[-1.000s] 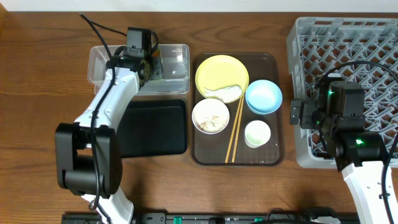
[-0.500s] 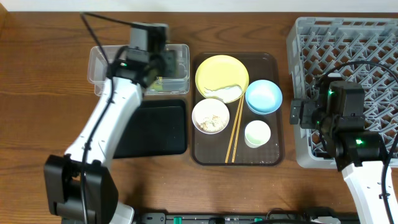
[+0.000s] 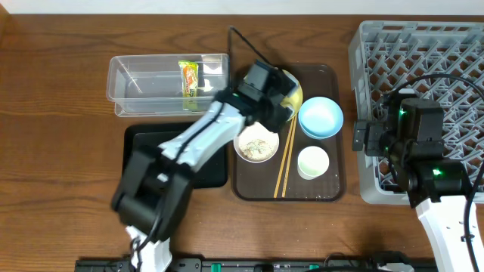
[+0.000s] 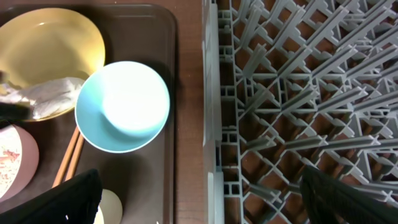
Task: Sort waste into correct bins and load items into the dishwasher rack
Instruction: 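Reach the left gripper back to the yellow plate and grasp the tissue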
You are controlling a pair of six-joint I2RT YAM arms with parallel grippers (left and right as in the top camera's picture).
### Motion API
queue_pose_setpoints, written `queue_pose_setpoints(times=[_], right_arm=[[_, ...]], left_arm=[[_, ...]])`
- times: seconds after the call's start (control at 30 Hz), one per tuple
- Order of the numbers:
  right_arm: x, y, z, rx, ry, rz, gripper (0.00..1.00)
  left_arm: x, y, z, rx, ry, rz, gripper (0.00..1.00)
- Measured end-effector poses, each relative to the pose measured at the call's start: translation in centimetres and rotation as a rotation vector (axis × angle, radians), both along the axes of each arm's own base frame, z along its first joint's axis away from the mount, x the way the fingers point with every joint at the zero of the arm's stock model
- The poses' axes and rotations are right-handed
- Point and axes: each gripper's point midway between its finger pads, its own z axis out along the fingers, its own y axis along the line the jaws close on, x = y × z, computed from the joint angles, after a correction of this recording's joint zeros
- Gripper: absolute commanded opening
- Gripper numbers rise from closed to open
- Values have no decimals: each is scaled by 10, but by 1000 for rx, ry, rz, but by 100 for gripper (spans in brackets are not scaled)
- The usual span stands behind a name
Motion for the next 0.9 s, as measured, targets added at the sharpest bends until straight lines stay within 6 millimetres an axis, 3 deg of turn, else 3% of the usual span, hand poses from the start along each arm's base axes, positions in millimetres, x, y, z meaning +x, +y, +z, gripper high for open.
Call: queue_pose_setpoints(times=[0.17, 0.43, 0.6, 0.8, 0.9], right_arm=[[0, 0, 0, 0, -1, 0, 99], [0, 0, 0, 0, 0, 0, 99], [0, 0, 0, 0, 0, 0, 99], [-1, 0, -1, 0, 6, 0, 99], [-1, 0, -1, 0, 7, 0, 99]], left_arm=[[7, 1, -49, 70, 15, 6, 64], [11, 6, -57, 108, -1, 17, 15], [17, 4, -35, 80, -51, 14, 13], [30, 14, 22, -16, -94, 116, 13], [26, 17, 24, -21, -62, 137, 13]])
